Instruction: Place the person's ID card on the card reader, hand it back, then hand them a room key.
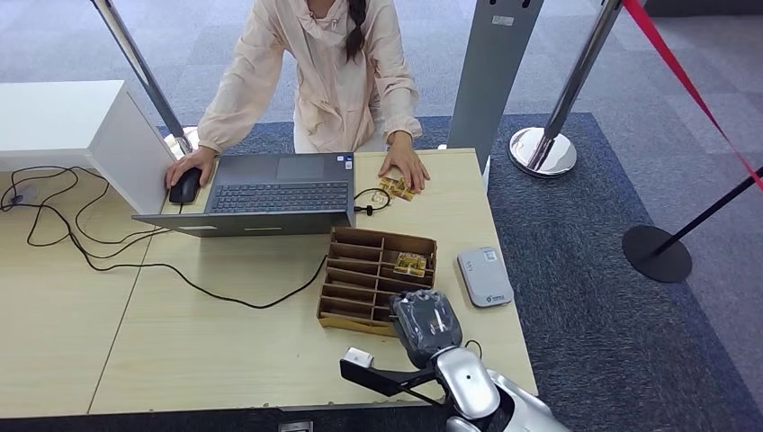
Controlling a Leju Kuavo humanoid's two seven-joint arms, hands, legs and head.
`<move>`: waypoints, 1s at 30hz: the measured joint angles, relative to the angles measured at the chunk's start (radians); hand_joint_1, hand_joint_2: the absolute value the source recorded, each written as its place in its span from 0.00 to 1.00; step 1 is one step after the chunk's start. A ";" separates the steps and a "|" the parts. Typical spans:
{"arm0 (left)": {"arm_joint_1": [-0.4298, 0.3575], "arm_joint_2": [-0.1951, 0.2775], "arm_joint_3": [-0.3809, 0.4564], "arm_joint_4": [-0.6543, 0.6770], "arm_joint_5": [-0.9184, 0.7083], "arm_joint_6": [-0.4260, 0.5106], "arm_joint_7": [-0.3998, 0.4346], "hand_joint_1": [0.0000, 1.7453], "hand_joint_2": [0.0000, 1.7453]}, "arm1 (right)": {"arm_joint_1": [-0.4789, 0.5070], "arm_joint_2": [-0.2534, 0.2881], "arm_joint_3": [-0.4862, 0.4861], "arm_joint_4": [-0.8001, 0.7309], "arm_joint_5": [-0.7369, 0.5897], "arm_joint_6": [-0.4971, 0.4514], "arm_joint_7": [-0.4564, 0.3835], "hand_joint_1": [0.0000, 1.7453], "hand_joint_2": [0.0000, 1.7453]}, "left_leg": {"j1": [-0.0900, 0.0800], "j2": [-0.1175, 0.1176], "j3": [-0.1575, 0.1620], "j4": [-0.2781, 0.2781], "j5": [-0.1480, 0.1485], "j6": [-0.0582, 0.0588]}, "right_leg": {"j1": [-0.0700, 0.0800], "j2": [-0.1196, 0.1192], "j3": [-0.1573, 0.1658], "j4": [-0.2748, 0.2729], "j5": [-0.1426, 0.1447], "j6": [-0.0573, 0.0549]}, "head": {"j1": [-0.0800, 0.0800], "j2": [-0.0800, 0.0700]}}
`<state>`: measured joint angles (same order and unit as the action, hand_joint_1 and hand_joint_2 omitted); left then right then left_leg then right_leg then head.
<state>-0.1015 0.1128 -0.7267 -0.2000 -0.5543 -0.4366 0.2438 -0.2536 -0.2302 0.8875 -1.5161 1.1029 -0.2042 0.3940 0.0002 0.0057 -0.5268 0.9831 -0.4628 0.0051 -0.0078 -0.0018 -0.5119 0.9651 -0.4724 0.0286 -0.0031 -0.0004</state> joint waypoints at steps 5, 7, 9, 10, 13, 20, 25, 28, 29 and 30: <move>0.000 0.002 0.000 0.001 0.000 -0.002 -0.004 0.00 0.00 | -0.030 -0.013 -0.001 -0.032 0.041 0.020 0.003 0.80 1.00 | 0.000 0.000 0.000 0.000 0.000 0.000 | 0.000 0.000 0.000 0.000 0.000 0.000 | 0.000 0.000; 0.000 0.002 0.000 0.001 0.000 -0.002 -0.005 0.00 0.00 | -0.047 -0.017 -0.002 -0.050 0.056 0.031 0.003 0.80 1.00 | 0.000 0.000 0.000 0.000 0.000 0.000 | 0.000 0.000 0.000 0.000 0.000 0.000 | 0.000 0.000; 0.000 0.003 0.000 0.001 0.000 -0.003 -0.005 0.00 0.00 | -0.065 -0.022 -0.002 -0.068 0.066 0.042 0.003 0.80 1.00 | 0.000 0.000 0.000 0.000 0.000 0.000 | 0.000 0.000 0.000 0.000 0.000 0.000 | 0.000 0.000; 0.000 0.003 0.000 0.002 0.000 -0.003 -0.005 0.00 0.00 | -0.073 -0.024 -0.002 -0.076 0.071 0.046 0.003 0.80 1.00 | 0.000 0.000 0.000 0.000 0.000 0.000 | 0.000 0.000 0.000 0.000 0.000 0.000 | 0.000 0.000; 0.000 0.004 0.000 0.002 0.000 -0.004 -0.005 0.00 0.00 | -0.093 -0.029 -0.002 -0.099 0.082 0.055 0.002 0.80 1.00 | 0.000 0.000 0.000 0.000 0.000 0.000 | 0.000 0.000 0.000 0.000 0.000 0.000 | 0.000 0.000; 0.000 0.004 0.000 0.002 0.000 -0.010 -0.005 0.00 0.00 | -0.125 -0.038 -0.001 -0.143 0.101 0.065 0.002 0.79 1.00 | 0.000 0.000 0.000 0.000 0.000 0.000 | 0.000 0.000 0.000 0.000 0.000 0.000 | 0.000 0.000; 0.000 0.004 0.000 0.002 0.000 -0.012 -0.003 0.00 0.00 | -0.143 -0.052 -0.007 -0.194 0.123 0.065 0.008 0.79 1.00 | 0.000 0.000 0.000 0.000 0.000 0.000 | 0.000 0.000 0.000 0.000 0.000 0.000 | 0.000 0.000; 0.000 0.004 0.000 0.002 0.000 -0.013 -0.002 0.00 0.00 | -0.151 -0.063 -0.013 -0.231 0.139 0.060 0.017 0.79 1.00 | 0.000 0.000 0.000 0.000 0.000 0.000 | 0.000 0.000 0.000 0.000 0.000 0.000 | 0.000 0.000; 0.000 0.004 0.000 0.002 0.000 -0.013 -0.002 0.00 0.00 | -0.152 -0.067 -0.016 -0.245 0.146 0.054 0.020 0.79 1.00 | 0.000 0.000 0.000 0.000 0.000 0.000 | 0.000 0.000 0.000 0.000 0.000 0.000 | 0.000 0.000; 0.000 0.004 0.000 0.002 0.000 -0.013 -0.001 0.00 0.00 | -0.153 -0.070 -0.021 -0.260 0.153 0.045 0.023 0.80 1.00 | 0.000 0.000 0.000 0.000 0.000 0.000 | 0.000 0.000 0.000 0.000 0.000 0.000 | 0.000 0.000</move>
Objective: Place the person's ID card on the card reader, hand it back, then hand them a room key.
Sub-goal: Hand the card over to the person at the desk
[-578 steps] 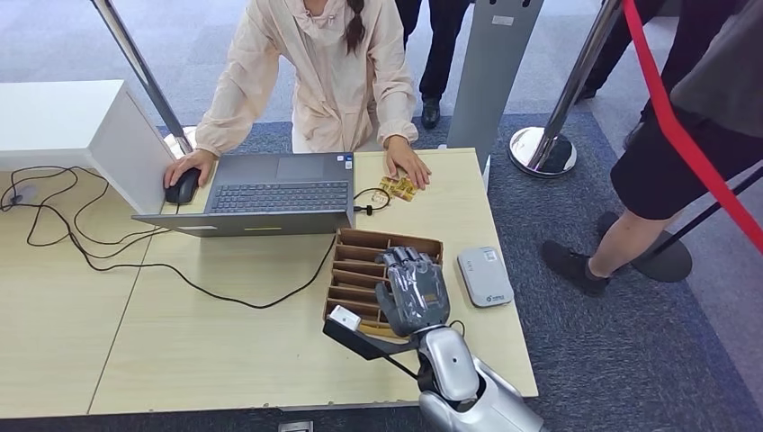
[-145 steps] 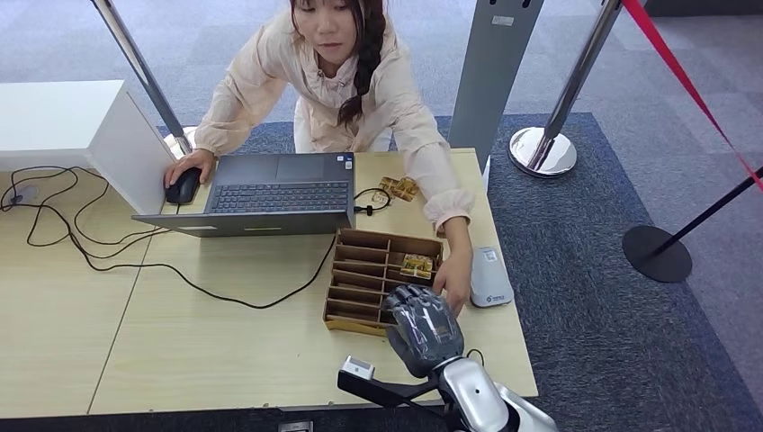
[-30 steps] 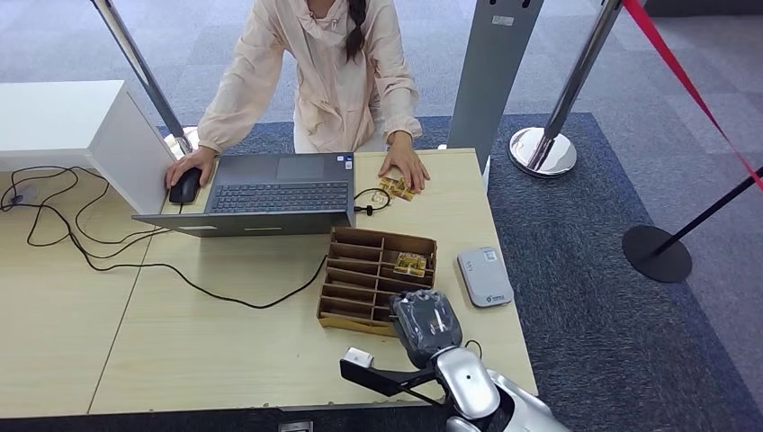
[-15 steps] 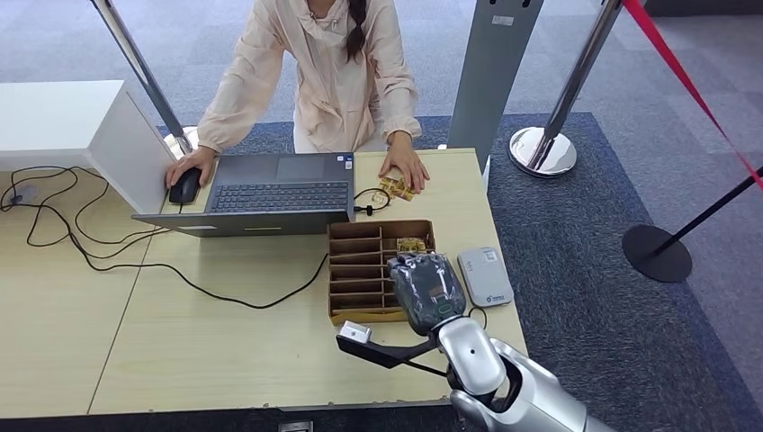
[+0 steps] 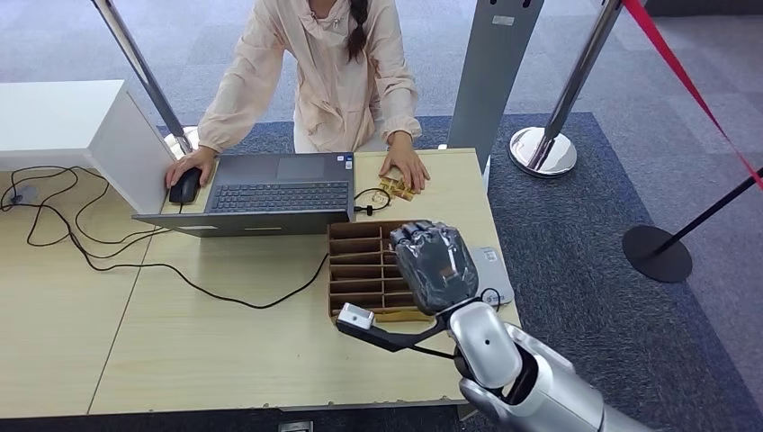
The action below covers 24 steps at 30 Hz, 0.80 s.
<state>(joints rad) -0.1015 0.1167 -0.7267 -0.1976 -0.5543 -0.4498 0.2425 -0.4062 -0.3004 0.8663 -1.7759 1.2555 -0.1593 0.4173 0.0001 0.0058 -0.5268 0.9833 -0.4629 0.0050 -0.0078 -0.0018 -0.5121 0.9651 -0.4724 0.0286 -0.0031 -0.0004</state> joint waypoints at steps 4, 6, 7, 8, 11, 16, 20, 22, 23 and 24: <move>0.000 0.000 0.000 0.000 0.000 0.000 0.005 0.00 0.00 | 0.000 -0.009 -0.026 -0.068 0.031 -0.076 0.010 0.81 1.00 | 0.000 0.000 0.000 0.000 0.000 0.000 | 0.000 0.000 0.000 0.000 0.000 0.000 | 0.000 0.000; 0.000 0.000 0.001 0.000 0.000 0.001 0.009 0.00 0.00 | 0.000 -0.010 -0.044 -0.108 0.046 -0.136 0.011 0.83 1.00 | 0.000 0.000 0.000 0.000 0.000 0.000 | 0.000 0.000 0.000 0.000 0.000 0.000 | 0.000 0.000; 0.000 0.000 0.001 0.000 0.000 0.002 0.010 0.00 0.00 | 0.001 -0.010 -0.053 -0.127 0.051 -0.163 0.011 0.84 1.00 | 0.000 0.000 0.000 0.000 0.000 0.000 | 0.000 0.000 0.000 0.000 0.000 0.000 | 0.000 0.000; 0.000 0.000 0.002 0.000 0.000 0.002 0.010 0.00 0.00 | 0.001 -0.010 -0.061 -0.144 0.055 -0.184 0.011 0.84 1.00 | 0.000 0.000 0.000 0.000 0.000 0.000 | 0.000 0.000 0.000 0.000 0.000 0.000 | 0.000 0.000; 0.000 0.000 0.005 0.000 0.000 0.003 0.010 0.00 0.00 | 0.001 -0.006 -0.080 -0.191 0.059 -0.230 0.003 0.80 1.00 | 0.000 0.000 0.000 0.000 0.000 0.000 | 0.000 0.000 0.000 0.000 0.000 0.000 | 0.000 0.000; 0.000 -0.001 0.007 0.000 0.000 0.003 0.011 0.00 0.00 | -0.007 0.012 -0.096 -0.244 0.047 -0.257 -0.019 0.74 1.00 | 0.000 0.000 0.000 0.000 0.000 0.000 | 0.000 0.000 0.000 0.000 0.000 0.000 | 0.000 0.000; 0.000 -0.001 0.011 0.000 0.000 0.004 0.011 0.00 0.00 | -0.036 0.036 -0.096 -0.253 0.024 -0.280 -0.043 0.72 1.00 | 0.000 0.000 0.000 0.000 0.000 0.000 | 0.000 0.000 0.000 0.000 0.000 0.000 | 0.000 0.000; 0.000 -0.002 0.013 0.000 0.000 0.004 0.011 0.00 0.00 | -0.052 0.051 -0.092 -0.251 0.006 -0.288 -0.056 0.72 1.00 | 0.000 0.000 0.000 0.000 0.000 0.000 | 0.000 0.000 0.000 0.000 0.000 0.000 | 0.000 0.000; 0.000 -0.002 0.014 0.000 0.000 0.004 0.011 0.00 0.00 | -0.061 0.059 -0.090 -0.249 -0.002 -0.290 -0.061 0.72 1.00 | 0.000 0.000 0.000 0.000 0.000 0.000 | 0.000 0.000 0.000 0.000 0.000 0.000 | 0.000 0.000; 0.000 -0.002 0.014 0.000 0.000 0.004 0.011 0.00 0.00 | -0.070 0.067 -0.087 -0.246 -0.008 -0.292 -0.065 0.73 1.00 | 0.000 0.000 0.000 0.000 0.000 0.000 | 0.000 0.000 0.000 0.000 0.000 0.000 | 0.000 0.000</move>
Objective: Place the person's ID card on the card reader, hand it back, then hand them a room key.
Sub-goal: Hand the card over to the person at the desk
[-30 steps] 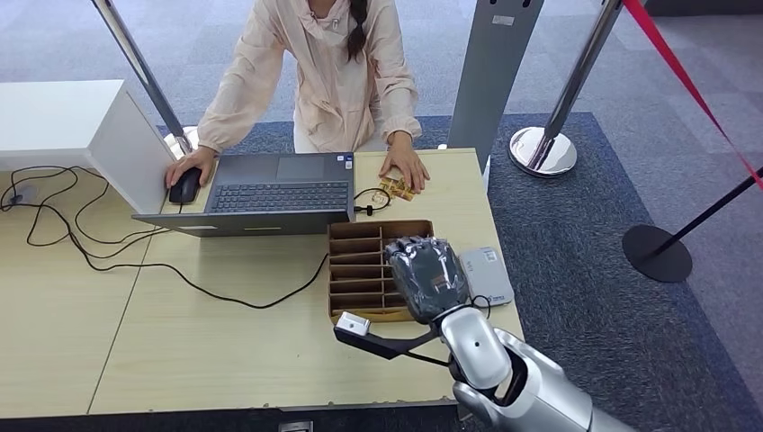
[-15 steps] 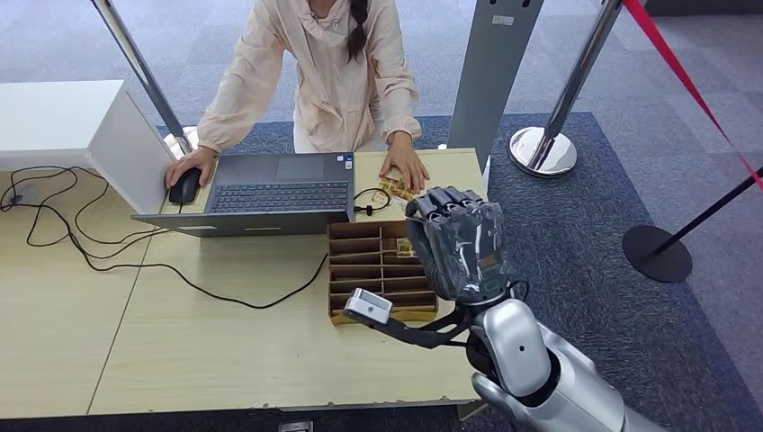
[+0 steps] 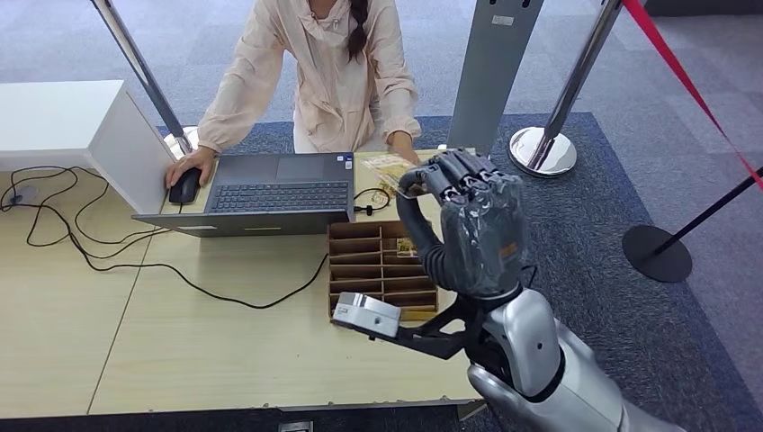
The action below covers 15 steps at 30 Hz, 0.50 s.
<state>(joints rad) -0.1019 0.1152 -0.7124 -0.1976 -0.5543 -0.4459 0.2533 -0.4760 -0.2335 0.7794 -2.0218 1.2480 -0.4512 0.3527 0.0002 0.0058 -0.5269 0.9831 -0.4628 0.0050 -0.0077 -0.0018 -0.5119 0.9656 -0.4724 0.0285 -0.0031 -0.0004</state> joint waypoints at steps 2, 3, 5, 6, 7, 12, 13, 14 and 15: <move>0.000 0.000 0.000 0.000 0.000 0.000 0.000 0.00 0.00 | -0.015 0.014 0.005 0.007 -0.012 -0.005 -0.007 0.75 1.00 | 0.000 0.000 0.000 0.000 0.000 0.000 | 0.000 0.000 0.000 0.000 0.000 0.000 | 0.000 0.000; 0.000 0.000 0.001 0.000 0.000 0.000 0.000 0.00 0.00 | -0.023 0.021 0.007 0.013 -0.024 -0.008 -0.012 0.76 1.00 | 0.000 0.000 0.000 0.000 0.000 0.000 | 0.000 0.000 0.000 0.000 0.000 0.000 | 0.000 0.000; 0.000 0.000 0.001 0.000 0.000 0.000 -0.001 0.00 0.00 | -0.043 0.039 0.013 0.036 -0.057 -0.017 -0.026 0.78 1.00 | 0.000 0.000 -0.001 0.000 0.000 0.000 | 0.000 0.000 0.000 0.000 0.000 0.000 | 0.000 0.000; -0.001 0.000 0.001 0.000 0.000 0.000 -0.002 0.00 0.00 | -0.056 0.050 0.016 0.053 -0.077 -0.024 -0.035 0.80 1.00 | 0.000 0.000 -0.001 0.000 0.000 0.000 | 0.000 0.000 0.000 0.000 0.000 0.000 | 0.000 0.000; -0.001 0.001 0.001 0.000 0.000 0.000 -0.005 0.00 0.00 | -0.070 0.062 0.020 0.075 -0.097 -0.034 -0.045 0.82 1.00 | 0.000 0.000 -0.001 0.000 0.000 0.000 | 0.000 0.000 0.000 0.000 0.000 0.000 | 0.000 0.000; -0.003 0.003 0.001 0.000 0.000 0.001 -0.020 0.00 0.00 | -0.150 0.137 0.035 0.233 -0.170 -0.096 -0.083 0.85 1.00 | 0.000 0.000 -0.001 0.000 0.000 0.000 | 0.000 0.000 0.000 0.001 0.000 0.000 | 0.000 0.000; -0.003 0.003 0.001 0.000 0.000 0.003 -0.018 0.00 0.00 | -0.164 0.153 0.038 0.266 -0.184 -0.106 -0.090 0.85 1.00 | 0.000 0.000 -0.001 0.000 0.000 0.000 | 0.000 0.000 0.000 0.001 0.000 0.000 | 0.000 0.000; -0.003 0.002 0.001 0.000 0.000 0.005 -0.017 0.00 0.00 | -0.177 0.167 0.040 0.297 -0.199 -0.115 -0.097 0.85 1.00 | 0.000 0.000 -0.001 0.000 0.000 0.000 | 0.000 0.000 0.000 0.001 0.000 0.000 | 0.000 0.000; -0.002 0.001 0.001 0.000 0.000 0.006 -0.015 0.00 0.00 | -0.188 0.181 0.043 0.326 -0.211 -0.123 -0.104 0.85 1.00 | 0.000 0.000 -0.001 0.000 0.000 0.000 | 0.000 0.000 0.000 0.001 0.000 0.000 | 0.000 0.000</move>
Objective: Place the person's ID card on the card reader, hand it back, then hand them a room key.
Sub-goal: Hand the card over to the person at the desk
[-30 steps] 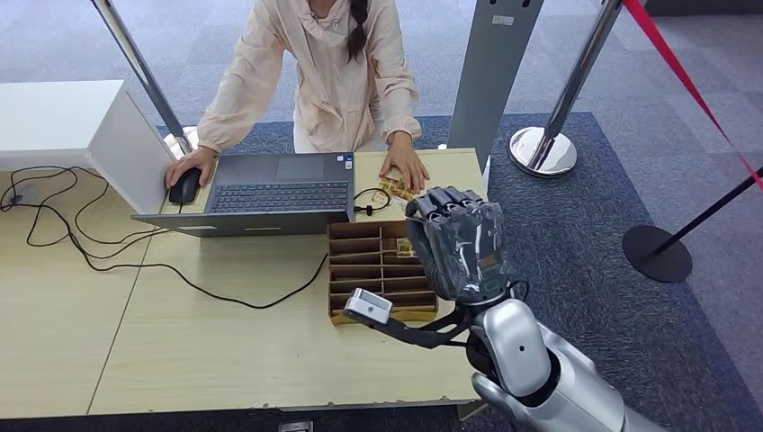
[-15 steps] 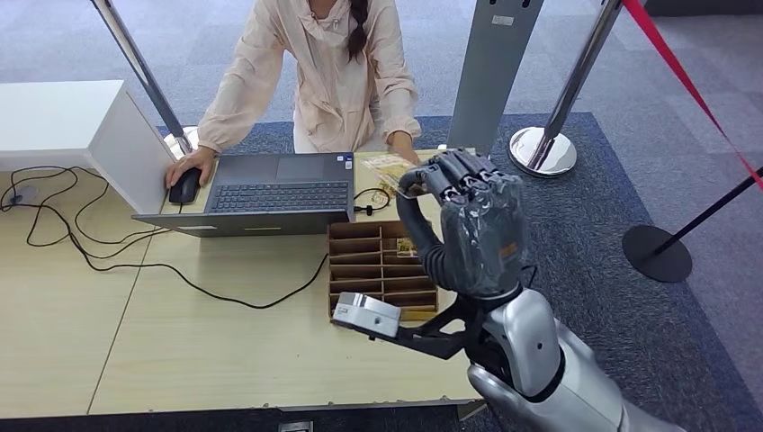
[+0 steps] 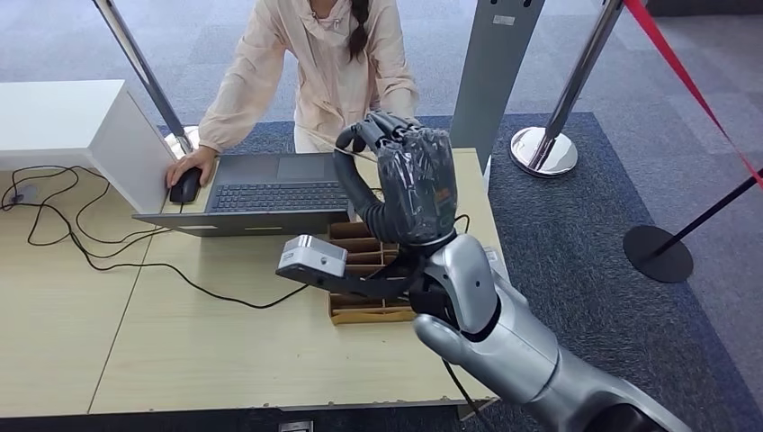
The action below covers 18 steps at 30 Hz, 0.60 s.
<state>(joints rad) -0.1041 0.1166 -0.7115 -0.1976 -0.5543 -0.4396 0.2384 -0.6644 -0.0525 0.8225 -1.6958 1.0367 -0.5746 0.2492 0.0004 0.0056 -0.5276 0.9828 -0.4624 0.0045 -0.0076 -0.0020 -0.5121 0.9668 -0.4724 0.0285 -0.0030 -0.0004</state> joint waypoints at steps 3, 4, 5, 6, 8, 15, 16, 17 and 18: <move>0.000 -0.002 0.000 0.000 0.000 0.003 0.003 0.00 0.00 | -0.031 0.041 0.008 0.095 -0.026 -0.018 -0.015 0.86 1.00 | 0.000 0.000 0.000 0.000 0.000 0.000 | 0.000 0.000 0.000 0.000 0.000 0.000 | 0.000 0.000; 0.000 -0.003 0.000 0.000 0.000 0.003 0.003 0.00 0.00 | -0.038 0.052 0.011 0.122 -0.034 -0.023 -0.021 0.86 1.00 | 0.000 0.000 0.000 0.000 0.000 0.000 | 0.000 0.000 0.000 0.000 0.000 0.000 | 0.000 0.000; 0.000 -0.003 0.000 0.000 0.000 0.003 0.003 0.00 0.00 | -0.045 0.063 0.014 0.148 -0.043 -0.028 -0.026 0.87 1.00 | 0.000 0.000 0.000 0.000 0.000 0.000 | 0.000 0.000 0.000 0.000 0.000 0.000 | 0.000 0.000; 0.000 -0.003 0.000 0.000 0.000 0.003 0.003 0.00 0.00 | -0.051 0.074 0.017 0.172 -0.052 -0.032 -0.031 0.87 1.00 | 0.000 0.000 0.000 0.000 0.000 0.000 | 0.000 0.000 0.000 0.000 0.000 0.000 | 0.000 0.000; 0.000 -0.003 0.000 0.000 0.000 0.004 0.003 0.00 0.00 | -0.065 0.096 0.022 0.220 -0.071 -0.043 -0.042 0.88 1.00 | 0.000 0.000 0.000 0.000 0.000 0.000 | 0.000 0.000 0.000 0.000 0.000 0.000 | 0.000 0.000; 0.001 -0.005 0.000 0.000 0.000 0.004 0.002 0.00 0.00 | -0.101 0.164 0.039 0.396 -0.128 -0.068 -0.082 0.89 1.00 | 0.000 0.000 0.000 0.000 0.000 0.000 | 0.000 0.000 -0.001 0.000 0.000 0.000 | 0.000 0.000; 0.001 -0.005 0.000 0.000 0.000 0.004 0.002 0.00 0.00 | -0.106 0.172 0.041 0.421 -0.136 -0.071 -0.088 0.90 1.00 | 0.000 0.000 0.000 0.000 0.000 0.000 | 0.000 0.000 -0.001 0.000 0.000 0.000 | 0.000 0.000; 0.001 -0.005 0.000 0.000 0.000 0.004 0.001 0.00 0.00 | -0.112 0.180 0.042 0.445 -0.145 -0.074 -0.093 0.90 1.00 | 0.000 0.000 0.000 0.000 0.000 0.000 | 0.000 0.000 -0.001 0.000 0.000 0.000 | 0.000 0.000; 0.002 -0.005 0.000 0.000 0.000 0.004 0.001 0.00 0.00 | -0.118 0.187 0.044 0.470 -0.154 -0.077 -0.098 0.91 1.00 | 0.000 0.000 0.000 0.000 0.000 0.000 | 0.000 0.000 -0.001 0.000 0.000 0.000 | 0.000 0.000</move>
<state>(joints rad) -0.1025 0.1114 -0.7115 -0.1976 -0.5543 -0.4356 0.2393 -0.7820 0.1348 0.8662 -1.2261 0.8828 -0.6515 0.1513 0.0004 0.0056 -0.5279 0.9829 -0.4625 0.0045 -0.0076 -0.0019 -0.5128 0.9668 -0.4726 0.0285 -0.0032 -0.0004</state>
